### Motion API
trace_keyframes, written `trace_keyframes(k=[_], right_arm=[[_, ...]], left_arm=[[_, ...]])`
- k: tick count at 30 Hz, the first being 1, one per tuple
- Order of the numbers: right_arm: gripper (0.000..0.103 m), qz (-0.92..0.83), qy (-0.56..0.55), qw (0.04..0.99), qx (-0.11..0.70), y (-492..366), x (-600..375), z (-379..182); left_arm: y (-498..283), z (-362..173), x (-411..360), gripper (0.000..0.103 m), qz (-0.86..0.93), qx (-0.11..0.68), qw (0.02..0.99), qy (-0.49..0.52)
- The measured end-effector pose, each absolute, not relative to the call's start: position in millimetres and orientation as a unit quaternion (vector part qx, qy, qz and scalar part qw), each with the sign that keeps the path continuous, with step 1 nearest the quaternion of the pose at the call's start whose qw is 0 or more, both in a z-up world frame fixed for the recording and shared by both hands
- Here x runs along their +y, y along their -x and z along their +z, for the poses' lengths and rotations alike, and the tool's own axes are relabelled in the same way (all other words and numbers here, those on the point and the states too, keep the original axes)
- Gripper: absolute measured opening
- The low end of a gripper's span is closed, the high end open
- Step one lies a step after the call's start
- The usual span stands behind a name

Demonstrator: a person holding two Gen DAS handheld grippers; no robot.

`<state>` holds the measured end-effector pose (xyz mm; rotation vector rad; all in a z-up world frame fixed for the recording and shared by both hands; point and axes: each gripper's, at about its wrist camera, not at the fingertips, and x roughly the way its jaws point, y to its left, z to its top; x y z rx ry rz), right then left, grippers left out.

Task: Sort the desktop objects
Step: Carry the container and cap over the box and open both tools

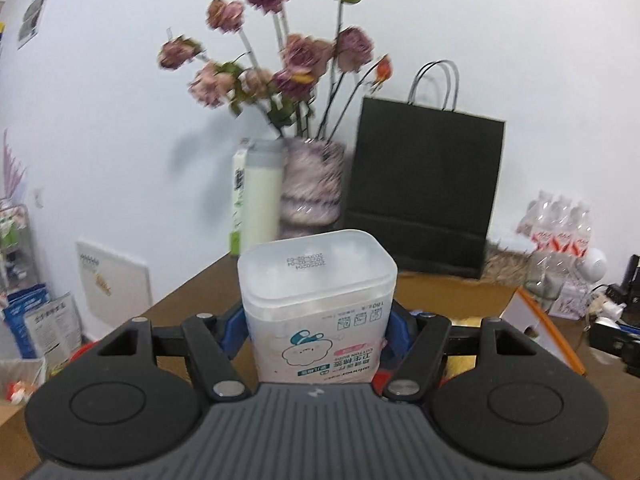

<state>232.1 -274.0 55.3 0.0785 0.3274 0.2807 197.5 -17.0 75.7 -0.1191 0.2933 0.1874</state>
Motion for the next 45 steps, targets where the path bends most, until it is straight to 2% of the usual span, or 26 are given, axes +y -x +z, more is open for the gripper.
trace_keyframes(k=[10,22,30,31,32,33,34,35,36,41,45], right_arm=[[0.039,0.142,-0.021,0.977,0.160,-273.8,-243.8,66.0],[0.039,0.138,-0.003,0.968,0.210,-359.4,-224.8,32.1],[0.039,0.144,0.002,0.960,0.239,-384.0,-223.2,14.3],[0.039,0.145,0.001,0.960,0.240,-384.0,-223.8,13.8],[0.040,0.145,-0.002,0.960,0.241,-383.4,-224.6,13.8],[0.050,0.144,-0.005,0.959,0.242,-383.1,-225.2,14.0],[0.057,0.142,-0.006,0.960,0.242,-382.7,-225.7,14.3],[0.072,0.140,-0.006,0.961,0.239,-381.9,-225.7,14.5],[0.083,0.140,-0.005,0.961,0.237,-380.9,-225.6,15.0],[0.089,0.150,0.002,0.961,0.232,-376.0,-221.1,18.0],[0.089,0.151,0.011,0.961,0.229,-374.0,-217.9,19.3]], left_arm=[[-245.2,87.2,-24.9,0.069,0.051,0.137,0.989,0.023],[-331.0,52.7,-17.2,0.069,0.011,0.189,0.982,0.007],[-352.9,38.0,-15.7,0.069,0.003,0.214,0.977,-0.007],[-353.5,37.4,-15.7,0.070,0.002,0.216,0.976,-0.008],[-353.6,37.2,-15.8,0.080,-0.001,0.216,0.976,-0.008],[-353.2,37.9,-16.3,0.088,-0.004,0.215,0.977,-0.008],[-351.7,38.9,-16.8,0.103,-0.005,0.210,0.978,-0.008],[-350.1,39.6,-17.2,0.103,-0.004,0.205,0.979,-0.009],[-349.0,40.0,-18.1,0.103,-0.004,0.201,0.979,-0.013],[-351.9,35.6,-22.9,0.103,-0.008,0.215,0.976,-0.023],[-351.8,33.2,-25.1,0.103,-0.013,0.216,0.976,-0.026]])
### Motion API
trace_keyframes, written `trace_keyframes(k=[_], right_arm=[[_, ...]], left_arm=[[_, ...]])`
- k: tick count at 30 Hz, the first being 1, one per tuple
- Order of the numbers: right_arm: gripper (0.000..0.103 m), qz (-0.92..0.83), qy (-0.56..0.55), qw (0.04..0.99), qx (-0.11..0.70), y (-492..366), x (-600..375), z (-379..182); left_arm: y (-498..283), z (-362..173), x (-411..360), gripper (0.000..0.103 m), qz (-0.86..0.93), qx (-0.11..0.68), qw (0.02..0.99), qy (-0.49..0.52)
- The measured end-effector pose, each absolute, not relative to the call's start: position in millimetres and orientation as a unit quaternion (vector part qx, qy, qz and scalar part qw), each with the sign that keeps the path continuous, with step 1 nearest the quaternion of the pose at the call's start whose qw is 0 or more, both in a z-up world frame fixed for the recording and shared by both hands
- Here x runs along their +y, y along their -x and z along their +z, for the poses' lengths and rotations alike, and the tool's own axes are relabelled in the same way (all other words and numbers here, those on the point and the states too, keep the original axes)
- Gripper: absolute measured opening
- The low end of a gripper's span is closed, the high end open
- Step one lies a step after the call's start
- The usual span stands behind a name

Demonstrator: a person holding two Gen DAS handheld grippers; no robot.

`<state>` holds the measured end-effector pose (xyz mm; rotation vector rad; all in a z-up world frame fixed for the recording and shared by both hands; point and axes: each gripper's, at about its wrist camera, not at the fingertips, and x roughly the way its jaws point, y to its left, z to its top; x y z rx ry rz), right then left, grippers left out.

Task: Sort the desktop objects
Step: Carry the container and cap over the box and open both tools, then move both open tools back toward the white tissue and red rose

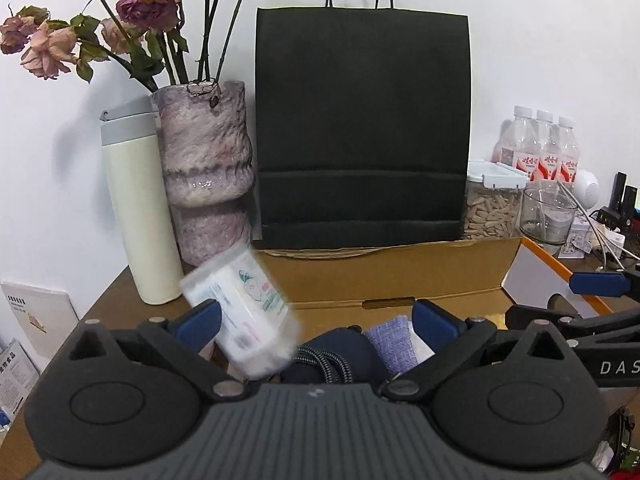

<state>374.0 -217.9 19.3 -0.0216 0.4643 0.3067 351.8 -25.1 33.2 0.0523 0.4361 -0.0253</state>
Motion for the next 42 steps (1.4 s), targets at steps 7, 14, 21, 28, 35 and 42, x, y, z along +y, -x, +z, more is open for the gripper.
trace_keyframes(k=[7,14,21,28,35,42], right_arm=[[0.089,0.151,0.013,0.962,0.229,-373.3,-217.4,19.2],[0.089,0.152,0.011,0.962,0.227,-370.4,-218.5,21.9],[0.090,0.149,0.017,0.966,0.210,-353.5,-219.5,30.7],[0.090,0.139,0.028,0.969,0.201,-322.8,-229.6,32.5],[0.090,0.122,0.033,0.971,0.204,-289.5,-251.5,26.5],[0.090,0.104,0.036,0.972,0.208,-260.5,-277.3,18.4]], left_arm=[[-350.9,32.9,-25.9,0.103,-0.013,0.214,0.976,-0.028],[-347.9,33.9,-26.1,0.103,-0.010,0.213,0.977,-0.027],[-328.2,37.3,-24.5,0.103,0.006,0.195,0.981,-0.017],[-292.4,34.6,-22.1,0.103,0.021,0.167,0.986,-0.002],[-256.5,23.2,-23.0,0.103,0.034,0.162,0.986,-0.012],[-233.4,10.4,-26.6,0.103,0.035,0.180,0.983,-0.012]])
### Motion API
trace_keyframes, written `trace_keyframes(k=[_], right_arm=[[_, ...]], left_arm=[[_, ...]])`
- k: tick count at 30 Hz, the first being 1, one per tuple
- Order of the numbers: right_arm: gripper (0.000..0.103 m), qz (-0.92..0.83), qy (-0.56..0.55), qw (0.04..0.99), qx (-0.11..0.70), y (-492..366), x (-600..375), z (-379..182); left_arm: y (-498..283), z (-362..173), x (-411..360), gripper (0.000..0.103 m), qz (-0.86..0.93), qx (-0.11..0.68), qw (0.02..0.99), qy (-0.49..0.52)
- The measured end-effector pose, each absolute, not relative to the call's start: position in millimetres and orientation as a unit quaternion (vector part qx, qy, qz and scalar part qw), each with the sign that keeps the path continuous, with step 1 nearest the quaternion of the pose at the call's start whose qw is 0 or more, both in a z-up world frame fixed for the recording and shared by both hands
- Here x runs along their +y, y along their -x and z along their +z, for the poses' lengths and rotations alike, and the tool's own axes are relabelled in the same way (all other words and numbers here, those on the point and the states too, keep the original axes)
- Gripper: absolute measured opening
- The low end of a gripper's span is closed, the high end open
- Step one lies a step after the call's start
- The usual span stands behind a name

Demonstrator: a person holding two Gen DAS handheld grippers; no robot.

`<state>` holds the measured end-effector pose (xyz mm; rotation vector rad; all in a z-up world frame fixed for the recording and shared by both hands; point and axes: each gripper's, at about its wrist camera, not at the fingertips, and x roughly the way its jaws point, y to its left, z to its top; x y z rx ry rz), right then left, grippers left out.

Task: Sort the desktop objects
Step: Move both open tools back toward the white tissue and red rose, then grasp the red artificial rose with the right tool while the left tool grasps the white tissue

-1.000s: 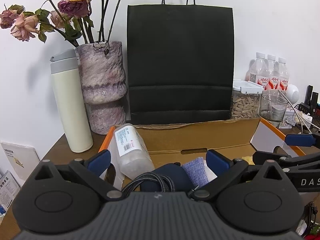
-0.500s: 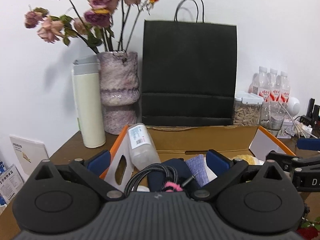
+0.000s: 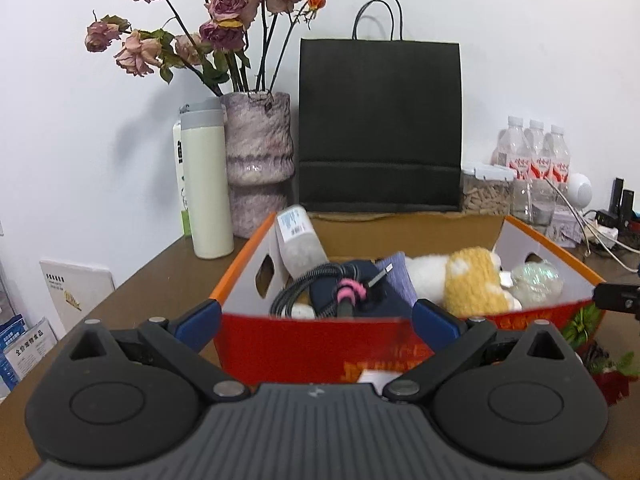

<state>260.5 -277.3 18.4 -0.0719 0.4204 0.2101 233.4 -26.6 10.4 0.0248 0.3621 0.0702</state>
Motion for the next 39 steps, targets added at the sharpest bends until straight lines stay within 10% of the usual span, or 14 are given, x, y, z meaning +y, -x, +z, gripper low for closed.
trace_keyframes(k=[22,33,39], right_arm=[[0.087,0.156,-0.018,0.946,0.284,-229.1,-286.2,-14.3],[0.037,0.161,0.011,0.938,0.308,-231.4,-271.9,-24.7],[0.031,0.168,0.020,0.940,0.297,-224.9,-270.2,-21.1]], left_arm=[[-228.8,-10.9,-43.1,0.103,0.032,0.253,0.967,-0.023],[-237.0,-16.5,-37.8,0.103,0.023,0.276,0.961,-0.018],[-242.4,-17.6,-33.9,0.103,0.017,0.285,0.958,-0.010]])
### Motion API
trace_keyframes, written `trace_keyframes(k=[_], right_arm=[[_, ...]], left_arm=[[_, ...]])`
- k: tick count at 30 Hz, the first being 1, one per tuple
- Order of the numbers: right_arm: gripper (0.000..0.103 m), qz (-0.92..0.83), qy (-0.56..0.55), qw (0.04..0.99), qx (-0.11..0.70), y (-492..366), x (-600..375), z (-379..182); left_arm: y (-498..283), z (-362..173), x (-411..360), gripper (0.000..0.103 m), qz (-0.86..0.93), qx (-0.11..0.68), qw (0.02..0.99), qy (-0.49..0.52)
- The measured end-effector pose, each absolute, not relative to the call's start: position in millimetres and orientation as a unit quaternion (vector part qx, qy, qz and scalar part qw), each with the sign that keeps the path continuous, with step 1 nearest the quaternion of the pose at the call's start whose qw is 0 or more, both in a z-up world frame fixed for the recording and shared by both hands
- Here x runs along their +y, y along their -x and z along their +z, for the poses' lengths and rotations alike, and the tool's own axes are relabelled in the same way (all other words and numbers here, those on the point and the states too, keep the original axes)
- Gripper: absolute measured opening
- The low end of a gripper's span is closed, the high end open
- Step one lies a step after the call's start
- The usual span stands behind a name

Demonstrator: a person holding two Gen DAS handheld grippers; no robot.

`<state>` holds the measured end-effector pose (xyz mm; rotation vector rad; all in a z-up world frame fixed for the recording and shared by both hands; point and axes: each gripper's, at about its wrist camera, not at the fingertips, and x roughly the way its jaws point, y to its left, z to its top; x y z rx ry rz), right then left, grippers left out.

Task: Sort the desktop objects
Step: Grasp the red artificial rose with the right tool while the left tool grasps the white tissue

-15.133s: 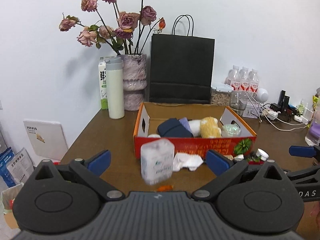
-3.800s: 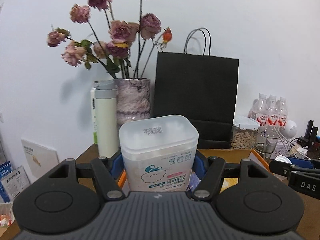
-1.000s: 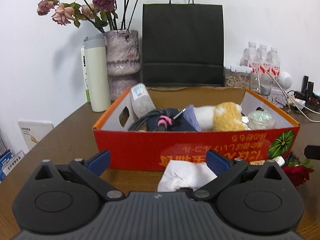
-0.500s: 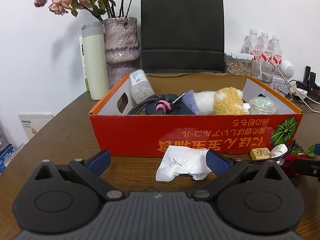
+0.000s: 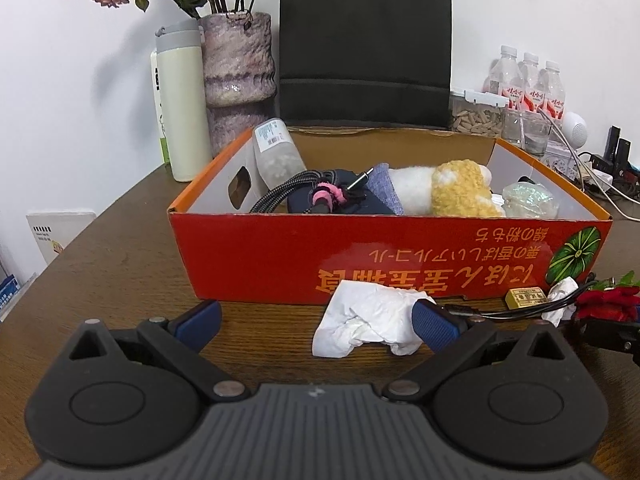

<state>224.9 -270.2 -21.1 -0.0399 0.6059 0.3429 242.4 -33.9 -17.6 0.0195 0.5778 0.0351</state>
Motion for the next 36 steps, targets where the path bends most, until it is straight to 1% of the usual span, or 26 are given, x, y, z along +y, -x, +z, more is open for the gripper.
trace_keyframes(k=[6,7,8,9,11,12,13,14,25,33,36], right_arm=[[0.029,0.178,0.020,0.943,0.282,-218.9,-268.5,-14.6],[0.029,0.180,0.017,0.943,0.280,-218.5,-268.8,-13.5],[0.029,0.181,0.015,0.943,0.280,-218.1,-269.2,-12.8],[0.029,0.182,0.013,0.943,0.279,-218.1,-269.8,-12.2],[0.029,0.182,0.011,0.943,0.279,-218.1,-270.7,-11.5],[0.029,0.182,0.010,0.943,0.279,-218.2,-271.1,-11.2],[0.029,0.183,0.009,0.943,0.279,-218.0,-271.3,-10.6],[0.029,0.184,0.009,0.943,0.279,-217.7,-271.7,-10.0],[0.028,0.172,-0.009,0.950,0.260,-208.2,-280.9,-0.1],[0.028,0.161,-0.026,0.956,0.243,-195.6,-286.0,3.7],[0.028,0.158,-0.027,0.959,0.232,-190.1,-285.8,7.2]], left_arm=[[-247.1,-19.0,-34.2,0.103,-0.005,0.292,0.956,0.000],[-248.1,-19.3,-35.2,0.098,-0.009,0.294,0.956,0.000],[-248.8,-19.7,-36.1,0.088,-0.014,0.297,0.955,0.000],[-249.4,-20.4,-37.4,0.082,-0.016,0.300,0.954,-0.001],[-250.1,-22.0,-38.6,0.058,-0.028,0.309,0.951,0.000],[-249.4,-21.9,-38.8,0.052,-0.035,0.310,0.950,0.004],[-248.0,-21.2,-39.2,0.042,-0.040,0.310,0.950,0.005],[-246.5,-20.1,-40.3,0.035,-0.041,0.310,0.950,0.004],[-234.6,-11.1,-32.9,0.023,-0.027,0.304,0.952,0.026],[-210.6,0.5,-30.9,0.021,-0.014,0.271,0.962,0.019],[-197.0,11.5,-24.0,0.021,-0.013,0.248,0.968,0.028]])
